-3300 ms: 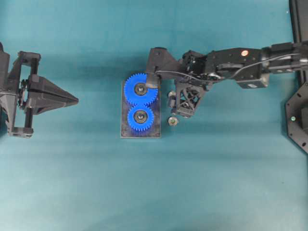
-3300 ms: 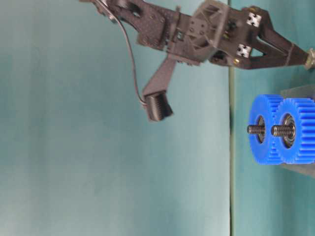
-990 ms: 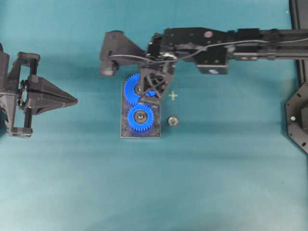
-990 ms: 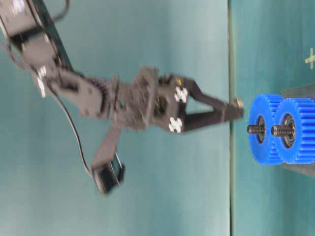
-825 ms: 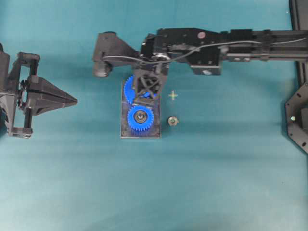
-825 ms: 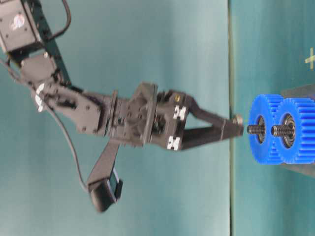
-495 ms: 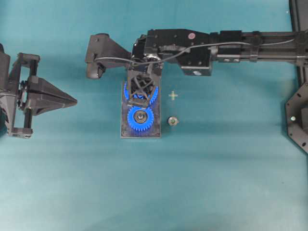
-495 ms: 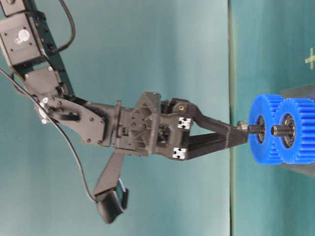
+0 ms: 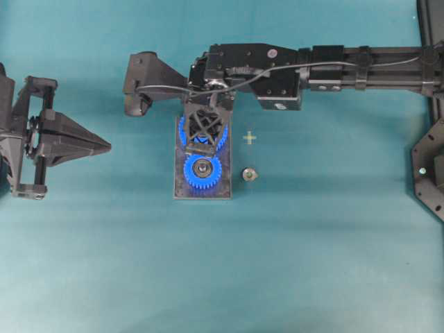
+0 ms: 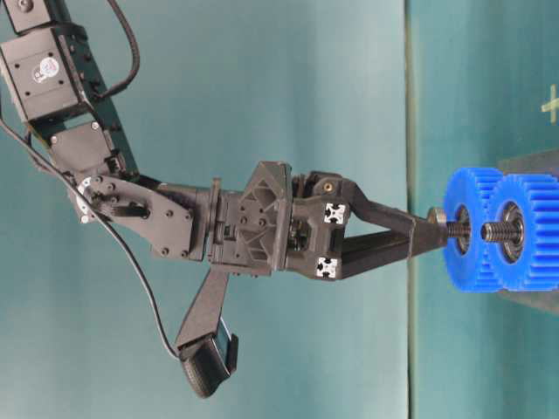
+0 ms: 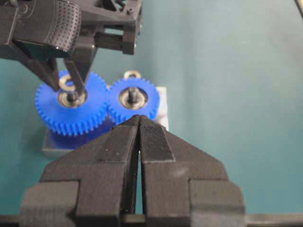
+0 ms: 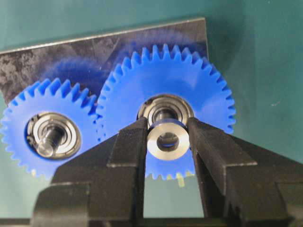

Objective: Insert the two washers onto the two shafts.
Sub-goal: 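Carry the washer over the top blue gear and lower it onto its shaft, then open the right gripper and lift away from the top gear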

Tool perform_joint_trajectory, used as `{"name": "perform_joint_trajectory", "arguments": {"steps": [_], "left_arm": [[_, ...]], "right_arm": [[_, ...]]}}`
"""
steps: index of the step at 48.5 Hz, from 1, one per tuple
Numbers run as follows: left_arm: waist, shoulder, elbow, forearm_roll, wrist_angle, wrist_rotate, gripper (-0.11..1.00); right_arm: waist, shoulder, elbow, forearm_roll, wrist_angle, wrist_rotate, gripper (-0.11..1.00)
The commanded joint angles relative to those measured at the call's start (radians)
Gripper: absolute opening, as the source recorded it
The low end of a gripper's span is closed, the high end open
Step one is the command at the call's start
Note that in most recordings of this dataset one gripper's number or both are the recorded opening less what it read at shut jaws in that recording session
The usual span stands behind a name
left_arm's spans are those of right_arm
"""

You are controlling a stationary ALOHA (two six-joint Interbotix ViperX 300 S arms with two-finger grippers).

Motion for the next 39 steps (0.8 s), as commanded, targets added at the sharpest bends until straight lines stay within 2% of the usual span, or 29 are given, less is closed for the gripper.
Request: {"name": "perform_joint_trajectory", "arguments": {"steps": [1, 26, 35, 37, 39], "left_arm": [[0.0, -0.002, -0.009, 0.003, -0.008, 0.0, 0.0], [0.0, -0.002, -0.009, 0.003, -0.011, -0.002, 0.0], [0.002, -0.002, -0.009, 0.003, -0.011, -0.002, 0.0], [0.0, -0.002, -0.009, 0.003, -0.011, -0.002, 0.0], [0.002, -0.002, -0.011, 0.003, -0.011, -0.002, 0.0]], "right_arm": [[0.002, -0.015, -0.029, 0.002, 0.0, -0.009, 0.3], [-0.006, 0.014, -0.08, 0.003, 0.037, 0.002, 0.3], [-0.014, 0.015, -0.08, 0.028, 0.044, 0.003, 0.31], [-0.015, 0.015, -0.08, 0.032, 0.048, 0.008, 0.37], [-0.017, 0.015, -0.08, 0.037, 0.051, 0.008, 0.49]]}}
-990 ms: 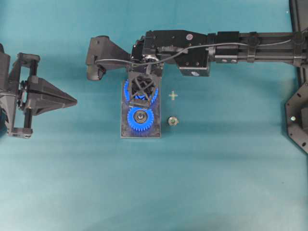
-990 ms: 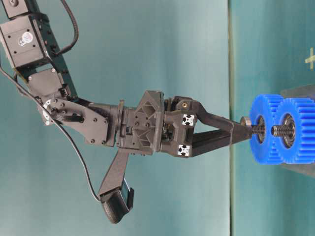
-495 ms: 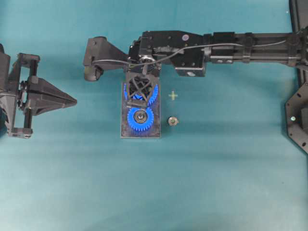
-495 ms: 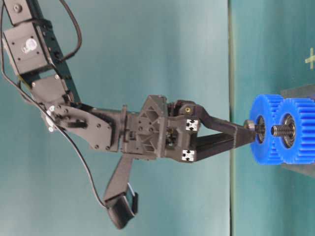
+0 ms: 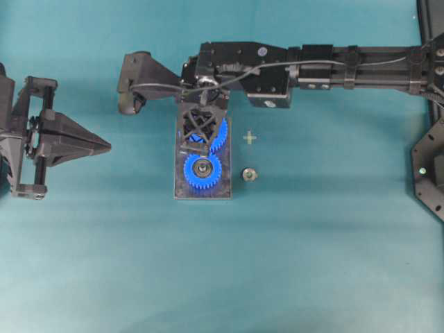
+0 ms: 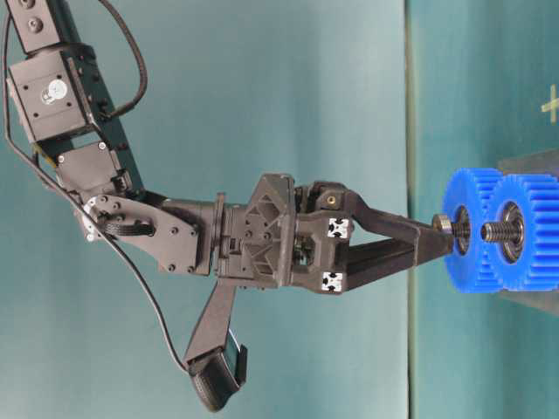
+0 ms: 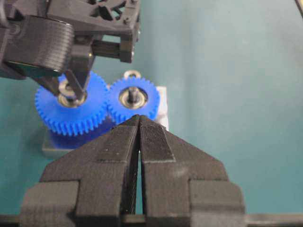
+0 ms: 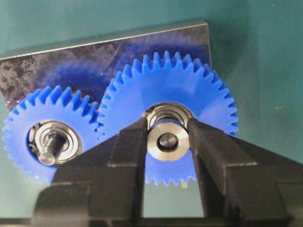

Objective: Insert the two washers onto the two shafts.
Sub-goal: 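Open the right gripper and lift away from the top gear, then move the right gripper to the second silver washer and grasp it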

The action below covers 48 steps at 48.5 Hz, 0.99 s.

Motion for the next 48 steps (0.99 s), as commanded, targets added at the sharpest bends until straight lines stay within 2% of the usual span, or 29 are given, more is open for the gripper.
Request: {"name": "perform_joint_trajectory", "arguments": {"steps": [1, 5, 7, 14, 23, 30, 40, 48], "left_arm": [[0.0, -0.005, -0.011, 0.002, -0.009, -0.002, 0.0], [0.0, -0.003, -0.011, 0.003, -0.009, -0.002, 0.0], [0.0, -0.003, -0.011, 0.002, -0.009, -0.002, 0.0], [0.0, -0.003, -0.012, 0.003, -0.009, -0.002, 0.0], [0.002, -0.005, -0.014, 0.003, -0.009, -0.002, 0.0], [0.0, -0.005, -0.017, 0.003, -0.009, -0.002, 0.0], [0.0, -0.005, -0.014, 0.002, -0.009, -0.002, 0.0], [0.0, -0.005, -0.012, 0.003, -0.009, -0.002, 0.0]], "right_arm": [[-0.005, -0.02, -0.029, 0.009, 0.005, 0.006, 0.55], [-0.005, -0.02, -0.029, 0.009, 0.005, 0.006, 0.8], [-0.005, -0.023, -0.029, 0.009, 0.005, 0.008, 0.85], [-0.006, -0.041, -0.029, 0.008, 0.015, 0.012, 0.78], [-0.006, -0.092, -0.014, 0.005, 0.074, 0.023, 0.78], [0.012, -0.169, 0.04, 0.006, 0.084, 0.025, 0.77], [0.061, -0.285, 0.204, 0.005, 0.041, 0.035, 0.77], [0.107, -0.359, 0.36, 0.005, -0.109, 0.072, 0.77]]}}
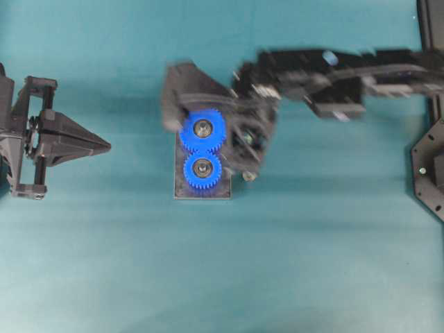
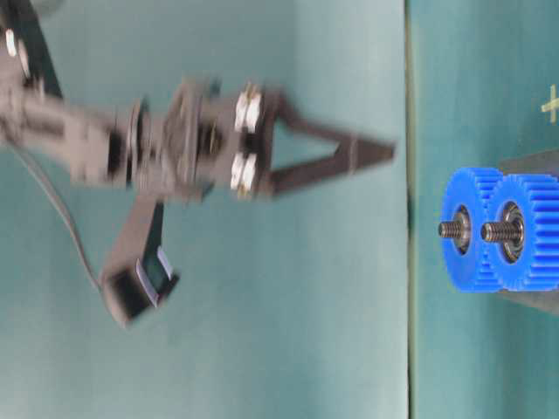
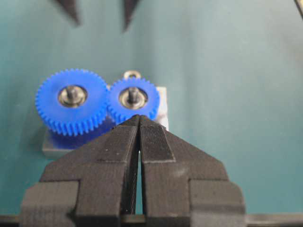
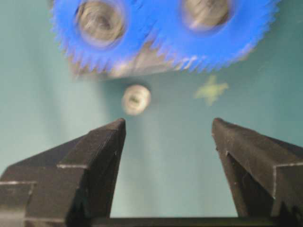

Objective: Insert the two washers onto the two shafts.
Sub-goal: 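Move the right gripper to the second silver washer and grasp it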

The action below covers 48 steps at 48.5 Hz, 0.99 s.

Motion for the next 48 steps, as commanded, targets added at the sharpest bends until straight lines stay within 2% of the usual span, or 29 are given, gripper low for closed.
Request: {"name": "perform_joint_trajectory", "arguments": {"steps": [1, 11, 21, 32, 48], "left_arm": [[0.0, -0.002, -0.012, 0.003, -0.009, -0.002, 0.0], [0.0, 0.0, -0.014, 0.003, -0.009, -0.002, 0.0], [0.0, 0.0, -0.014, 0.003, -0.009, -0.002, 0.0], [0.002, 0.002, -0.017, 0.003, -0.009, -0.003, 0.0], [0.0, 0.005, -0.017, 0.003, -0.009, -0.003, 0.0]], "right_arm": [[0.025, -0.075, 0.075, 0.002, -0.091, 0.031, 0.77], [0.074, -0.101, 0.285, 0.0, -0.348, 0.066, 0.77], [0.083, -0.055, 0.367, 0.0, -0.499, 0.086, 0.78], [0.075, 0.012, 0.365, -0.035, -0.538, 0.087, 0.78], [0.06, 0.034, 0.365, -0.035, -0.543, 0.086, 0.78]]}}
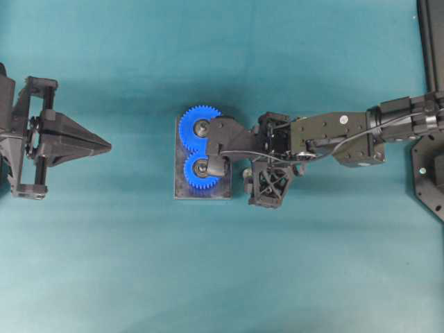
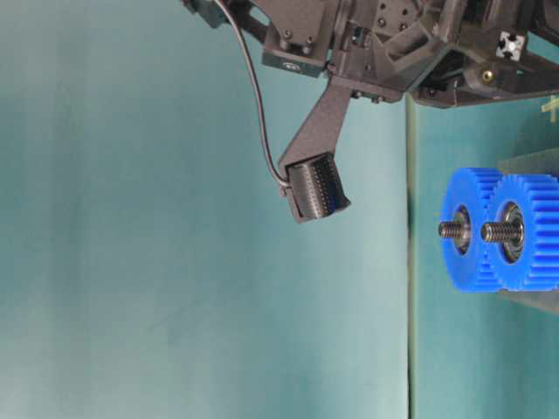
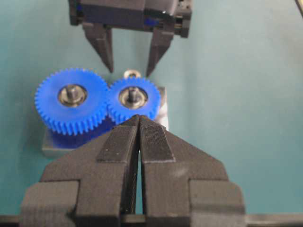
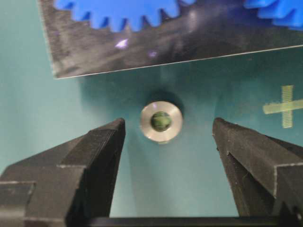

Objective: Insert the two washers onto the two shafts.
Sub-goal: 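Move the right gripper to the second silver washer and grasp it, then lift the second washer and carry it toward the bottom blue gear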

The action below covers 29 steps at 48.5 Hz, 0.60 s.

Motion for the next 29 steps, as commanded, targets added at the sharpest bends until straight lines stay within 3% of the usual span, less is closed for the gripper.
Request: {"name": "perform_joint_trajectory", "arguments": {"steps": [1, 29], "left_arm": [[0.0, 0.0, -0.017, 0.003, -0.009, -0.002, 0.0], [0.002, 0.002, -0.014, 0.003, -0.009, -0.002, 0.0]], "right_arm": [[-0.002, -0.011, -0.011, 0.0, -0.005, 0.008, 0.78], [0.018, 0.031, -0.029, 0.0, -0.012, 0.012, 0.77]]}}
